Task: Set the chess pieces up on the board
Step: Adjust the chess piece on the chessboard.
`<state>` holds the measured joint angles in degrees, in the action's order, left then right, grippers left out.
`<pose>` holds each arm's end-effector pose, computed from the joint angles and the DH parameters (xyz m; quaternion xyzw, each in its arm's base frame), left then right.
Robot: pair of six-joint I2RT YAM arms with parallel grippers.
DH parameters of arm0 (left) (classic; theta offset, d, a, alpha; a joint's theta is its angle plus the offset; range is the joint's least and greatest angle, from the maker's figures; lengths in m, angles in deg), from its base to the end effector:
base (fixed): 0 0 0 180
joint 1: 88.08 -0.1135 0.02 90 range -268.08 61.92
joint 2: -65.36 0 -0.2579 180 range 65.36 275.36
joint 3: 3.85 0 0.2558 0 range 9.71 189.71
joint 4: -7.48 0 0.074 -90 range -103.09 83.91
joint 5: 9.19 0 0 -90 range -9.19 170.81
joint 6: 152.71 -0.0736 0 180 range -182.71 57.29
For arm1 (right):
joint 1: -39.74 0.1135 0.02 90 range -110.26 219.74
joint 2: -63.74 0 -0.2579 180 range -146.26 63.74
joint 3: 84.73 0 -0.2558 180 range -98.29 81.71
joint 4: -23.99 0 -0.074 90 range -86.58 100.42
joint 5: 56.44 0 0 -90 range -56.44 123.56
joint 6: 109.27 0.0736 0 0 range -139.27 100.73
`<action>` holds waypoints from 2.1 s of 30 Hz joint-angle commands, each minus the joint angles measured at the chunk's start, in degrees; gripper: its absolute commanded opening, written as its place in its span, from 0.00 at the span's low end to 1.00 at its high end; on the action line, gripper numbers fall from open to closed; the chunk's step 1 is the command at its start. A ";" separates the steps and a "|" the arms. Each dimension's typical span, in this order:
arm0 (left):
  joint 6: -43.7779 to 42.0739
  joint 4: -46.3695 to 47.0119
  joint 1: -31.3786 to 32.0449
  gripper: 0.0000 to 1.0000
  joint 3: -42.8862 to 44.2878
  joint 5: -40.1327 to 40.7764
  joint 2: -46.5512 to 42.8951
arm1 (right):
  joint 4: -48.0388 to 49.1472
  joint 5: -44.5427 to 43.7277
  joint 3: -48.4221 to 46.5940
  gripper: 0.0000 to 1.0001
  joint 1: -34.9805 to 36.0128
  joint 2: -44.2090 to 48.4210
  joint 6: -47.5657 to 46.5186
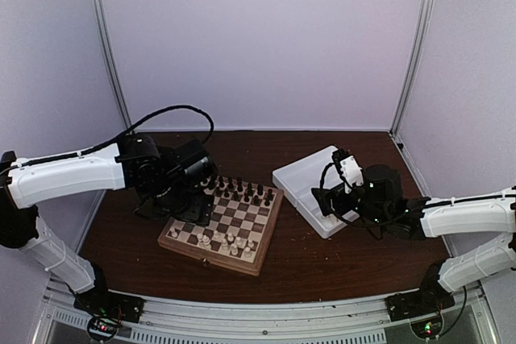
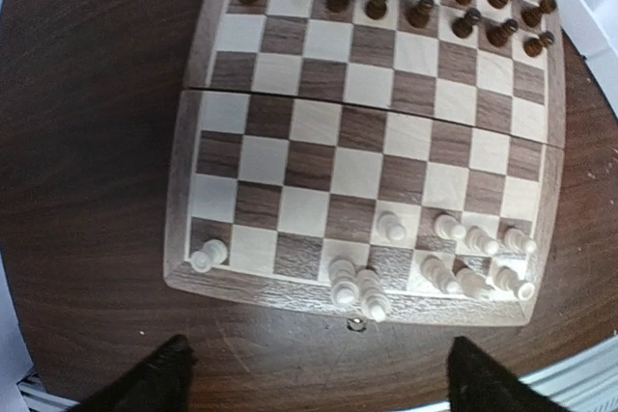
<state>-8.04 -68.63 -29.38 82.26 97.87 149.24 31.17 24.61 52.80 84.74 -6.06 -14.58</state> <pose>0.1682 -0.2350 0.2412 0.0136 0.9793 -0.0352 0.1989 0.2173 0.2011 0.1876 -0.2397 0.7827 0.1818 0.5448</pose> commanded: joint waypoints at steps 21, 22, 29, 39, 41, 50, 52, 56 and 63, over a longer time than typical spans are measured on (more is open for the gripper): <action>34.59 4.15 1.74 0.75 -3.40 -2.64 3.80 | 0.00 1.20 -0.95 1.00 -0.17 1.47 0.85; 34.75 4.93 1.77 0.74 -3.50 -2.73 4.17 | -0.01 1.09 -0.81 1.00 -0.21 1.79 0.78; 35.06 8.32 1.71 0.56 -3.20 -4.24 6.81 | -0.23 0.39 -0.43 1.00 -0.22 2.83 0.41; 36.56 8.64 1.06 0.53 -3.60 -5.62 8.89 | -0.20 0.44 -0.51 1.00 -0.23 2.68 0.58; 36.68 8.67 0.68 0.51 -3.81 -6.17 9.06 | -0.19 0.61 -0.48 1.00 -0.18 2.62 0.59; 36.32 9.21 0.07 0.43 -3.99 -7.33 10.20 | -0.23 0.63 -0.52 1.00 -0.24 2.64 0.49; 36.16 9.83 -0.12 0.42 -4.31 -7.83 10.49 | -0.32 0.51 -0.47 1.00 -0.20 2.68 0.50; 36.17 10.42 -0.24 0.39 -4.79 -8.29 10.71 | -0.27 0.43 -0.43 1.00 -0.22 2.78 0.50; 36.65 9.33 -0.80 0.38 -5.36 -8.00 10.57 | -0.33 0.43 -0.43 1.00 -0.25 2.78 0.50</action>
<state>28.09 -59.26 -29.51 77.63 89.98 159.44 30.71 25.59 52.80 84.74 -4.07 -14.39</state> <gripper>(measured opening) 0.386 0.997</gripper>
